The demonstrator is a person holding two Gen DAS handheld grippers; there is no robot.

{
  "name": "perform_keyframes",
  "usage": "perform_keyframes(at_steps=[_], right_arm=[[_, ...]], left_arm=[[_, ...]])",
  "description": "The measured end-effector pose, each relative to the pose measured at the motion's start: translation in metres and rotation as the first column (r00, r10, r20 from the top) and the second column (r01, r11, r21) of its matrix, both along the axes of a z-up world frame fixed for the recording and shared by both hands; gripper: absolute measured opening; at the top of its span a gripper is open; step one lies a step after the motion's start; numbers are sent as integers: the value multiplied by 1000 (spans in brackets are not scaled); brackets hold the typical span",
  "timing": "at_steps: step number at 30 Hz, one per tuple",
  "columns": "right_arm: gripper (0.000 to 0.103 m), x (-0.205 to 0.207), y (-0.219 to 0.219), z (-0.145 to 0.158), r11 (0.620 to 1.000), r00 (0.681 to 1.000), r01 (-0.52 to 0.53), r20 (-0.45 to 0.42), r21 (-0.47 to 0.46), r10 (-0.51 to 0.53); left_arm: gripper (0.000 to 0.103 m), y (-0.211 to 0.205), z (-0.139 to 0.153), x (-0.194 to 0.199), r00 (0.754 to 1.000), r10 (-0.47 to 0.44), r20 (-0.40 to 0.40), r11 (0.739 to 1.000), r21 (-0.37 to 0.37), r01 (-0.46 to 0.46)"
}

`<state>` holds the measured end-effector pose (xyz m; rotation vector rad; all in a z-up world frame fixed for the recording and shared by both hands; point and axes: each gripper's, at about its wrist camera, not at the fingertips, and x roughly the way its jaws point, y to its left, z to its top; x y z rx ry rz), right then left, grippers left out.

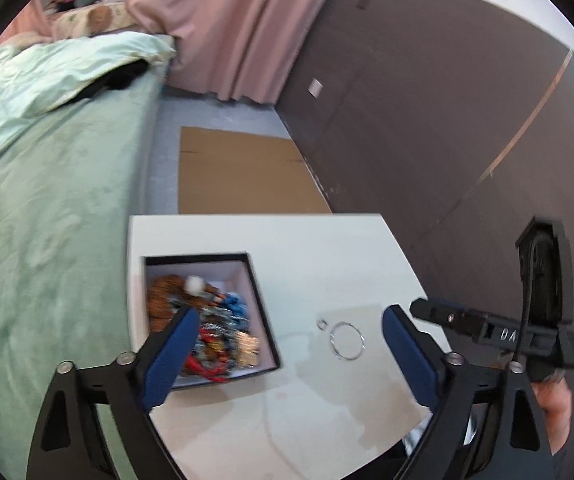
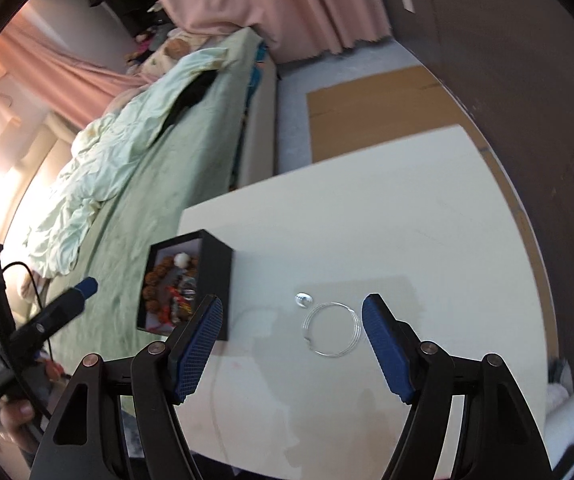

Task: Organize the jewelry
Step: 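Lower the left tool onto the large silver hoop and close it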

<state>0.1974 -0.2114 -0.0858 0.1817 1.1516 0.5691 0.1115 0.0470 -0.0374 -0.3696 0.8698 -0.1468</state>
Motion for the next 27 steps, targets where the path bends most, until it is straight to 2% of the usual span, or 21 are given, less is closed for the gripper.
perform_keyframes(at_steps=[6,9,12,15,27], right_arm=[[73,7,-29,-1,1000,999,30,-13,-4,-30],[73,9,-41,-1,999,999,37,-10,-7,-37],[73,11,-52,-2,999,999,40,-16,-10,-40],[73,15,-63,-4,999,999,48,-21,-9,-48],[73,25,-94,-8,995,995,94,-43,14,-94]], left_arm=[[67,-49,-22,16,991,-102,-81,993,55,107],[64,-75,-37,23,980,-146,-136,985,72,157],[57,-94,-53,30,967,-164,-196,979,92,184],[56,-107,-67,36,957,-166,-238,973,116,198],[57,-132,-103,63,938,-154,-310,965,156,210]])
